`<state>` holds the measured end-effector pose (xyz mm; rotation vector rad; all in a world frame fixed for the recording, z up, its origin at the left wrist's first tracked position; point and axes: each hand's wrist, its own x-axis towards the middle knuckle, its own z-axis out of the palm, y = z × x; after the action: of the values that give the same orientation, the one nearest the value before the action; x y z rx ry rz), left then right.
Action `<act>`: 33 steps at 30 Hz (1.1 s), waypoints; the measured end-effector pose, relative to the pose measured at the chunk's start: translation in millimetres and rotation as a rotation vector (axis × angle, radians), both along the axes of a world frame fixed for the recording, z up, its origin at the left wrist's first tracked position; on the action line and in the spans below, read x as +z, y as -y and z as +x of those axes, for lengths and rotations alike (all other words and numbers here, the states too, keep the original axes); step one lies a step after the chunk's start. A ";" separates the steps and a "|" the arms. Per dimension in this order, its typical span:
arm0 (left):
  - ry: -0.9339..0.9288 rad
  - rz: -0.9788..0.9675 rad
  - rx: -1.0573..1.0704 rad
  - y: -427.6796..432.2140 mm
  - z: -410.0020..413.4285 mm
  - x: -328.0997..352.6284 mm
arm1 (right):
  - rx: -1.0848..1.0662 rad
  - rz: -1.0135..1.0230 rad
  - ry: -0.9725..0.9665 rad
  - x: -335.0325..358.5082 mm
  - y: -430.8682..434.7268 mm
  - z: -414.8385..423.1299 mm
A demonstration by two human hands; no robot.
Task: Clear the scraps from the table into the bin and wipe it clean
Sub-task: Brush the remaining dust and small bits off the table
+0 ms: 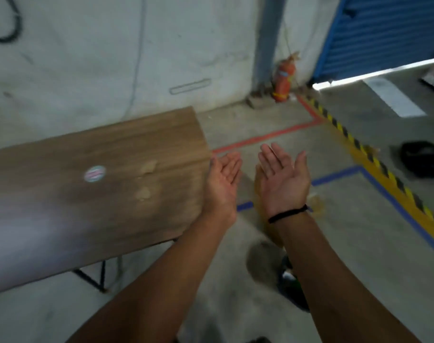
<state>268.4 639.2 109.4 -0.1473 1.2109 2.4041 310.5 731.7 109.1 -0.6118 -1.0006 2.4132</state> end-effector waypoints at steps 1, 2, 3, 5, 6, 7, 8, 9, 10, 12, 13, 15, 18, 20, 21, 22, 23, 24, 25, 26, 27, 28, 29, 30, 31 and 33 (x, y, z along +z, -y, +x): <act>-0.002 0.002 0.060 28.2 -13.8 5.6 | 0.044 0.006 -0.004 3.6 22.3 -14.6; -0.005 0.010 0.108 56.7 -26.8 9.0 | 0.087 0.014 -0.010 5.8 44.7 -28.9; -0.012 0.015 0.143 84.8 -38.5 11.4 | 0.125 0.021 -0.020 7.1 67.6 -43.1; -0.037 0.011 0.182 134.8 -56.2 13.2 | 0.186 0.032 -0.025 7.1 111.0 -66.3; -0.049 -0.003 0.194 157.8 -63.9 12.3 | 0.209 0.043 -0.021 4.2 129.6 -76.4; -0.071 -0.021 0.201 179.3 -73.7 8.9 | 0.222 0.056 -0.017 -0.4 145.7 -86.7; -0.087 -0.040 0.203 198.8 -83.8 5.1 | 0.229 0.084 -0.005 -8.9 159.2 -96.1; -0.103 -0.069 0.192 217.2 -94.8 -3.5 | 0.234 0.113 0.019 -19.6 170.4 -103.8; -0.099 -0.094 0.182 233.0 -103.9 -10.6 | 0.233 0.153 0.064 -32.3 178.0 -109.7; -0.100 -0.173 0.173 256.8 -121.7 -30.7 | 0.235 0.240 0.191 -61.0 184.2 -118.5; -0.110 -0.220 0.167 264.4 -130.5 -46.7 | 0.244 0.300 0.266 -73.6 184.2 -120.5; -0.128 -0.316 0.124 269.6 -142.2 -73.8 | 0.261 0.517 0.468 -100.0 176.6 -119.1; -0.244 -0.657 -0.183 265.8 -154.3 -118.9 | 0.250 1.131 0.775 -148.9 147.7 -110.9; -0.436 -0.917 -0.373 259.7 -165.8 -147.3 | 0.339 1.454 0.943 -187.4 120.2 -111.2; -0.532 -1.071 -0.437 257.1 -173.0 -158.8 | 0.370 1.526 1.025 -201.9 110.2 -112.7; -0.662 -1.230 -0.517 254.3 -178.3 -169.5 | 0.416 1.561 1.086 -212.4 103.5 -114.5; -0.780 -1.382 -0.634 252.6 -184.7 -183.5 | 0.449 1.588 1.116 -217.3 101.7 -116.7; -0.879 -1.494 -0.725 252.4 -187.3 -190.9 | 0.449 1.615 1.134 -223.2 102.6 -120.1; -0.925 -1.566 -0.788 252.5 -192.0 -205.4 | 0.436 1.664 1.128 -230.8 104.5 -125.3; -0.964 -1.614 -0.805 252.0 -195.1 -213.6 | 0.425 1.686 1.106 -232.5 109.2 -132.8; -0.985 -1.634 -0.799 251.4 -197.9 -221.5 | 0.437 1.695 1.062 -233.8 115.3 -142.8; -1.002 -1.637 -0.790 250.4 -198.9 -224.6 | 0.469 1.700 1.019 -232.5 122.8 -153.4; -1.019 -1.643 -0.769 249.9 -200.5 -225.4 | 0.506 1.698 0.978 -232.8 130.8 -165.5; -1.019 -1.657 -0.755 249.2 -202.1 -223.6 | 0.532 1.700 0.954 -231.0 141.1 -178.9; -1.027 -1.668 -0.741 250.1 -205.7 -225.8 | 0.531 1.711 0.926 -231.3 152.3 -193.0; -0.986 -1.690 -0.743 255.9 -213.2 -228.4 | 0.541 1.709 0.870 -229.5 178.3 -222.5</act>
<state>55.2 383.4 -119.0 0.8796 2.6652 0.2365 88.0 553.4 -120.4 -0.6338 -3.1210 0.6003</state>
